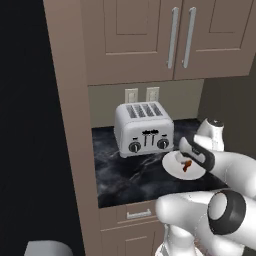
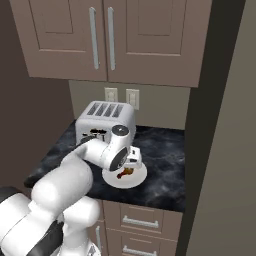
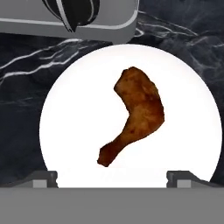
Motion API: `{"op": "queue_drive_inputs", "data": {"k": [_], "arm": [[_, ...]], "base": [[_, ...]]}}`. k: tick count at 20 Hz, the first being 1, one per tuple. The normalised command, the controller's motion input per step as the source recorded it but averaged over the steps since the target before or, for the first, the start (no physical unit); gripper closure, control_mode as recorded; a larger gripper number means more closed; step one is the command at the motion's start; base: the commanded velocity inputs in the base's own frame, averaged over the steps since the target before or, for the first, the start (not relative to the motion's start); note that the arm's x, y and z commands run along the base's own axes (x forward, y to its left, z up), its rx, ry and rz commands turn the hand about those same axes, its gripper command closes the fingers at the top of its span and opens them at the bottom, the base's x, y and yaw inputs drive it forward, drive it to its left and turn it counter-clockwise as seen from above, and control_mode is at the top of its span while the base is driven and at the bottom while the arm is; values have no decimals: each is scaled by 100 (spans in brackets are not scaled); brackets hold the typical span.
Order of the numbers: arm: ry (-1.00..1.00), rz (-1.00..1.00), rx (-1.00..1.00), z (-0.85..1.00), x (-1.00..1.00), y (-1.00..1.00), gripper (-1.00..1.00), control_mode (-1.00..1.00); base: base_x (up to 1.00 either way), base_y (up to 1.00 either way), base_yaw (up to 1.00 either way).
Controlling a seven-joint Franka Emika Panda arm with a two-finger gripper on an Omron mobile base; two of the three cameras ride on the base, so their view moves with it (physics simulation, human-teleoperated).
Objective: Place the chicken drumstick on the counter behind the older chicken drumstick on the same shelf of the fridge to maintain FIFO order. Close the fridge door when finished.
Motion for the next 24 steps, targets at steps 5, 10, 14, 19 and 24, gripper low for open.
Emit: {"op": "queue_drive_inputs", "data": {"k": [5,10,14,19,24], "arm": [[2,0,0,0,35,-5,-100,-100],[4,0,0,-11,36,0,-100,-100],[0,1,0,-13,17,-21,-100,-100],[0,0,0,-20,7,-12,-100,-100],[0,2,0,-28,3,-1,-100,-100]], "base": [[0,0,0],[0,0,0],[0,0,0],[0,0,0],[0,0,0]]}}
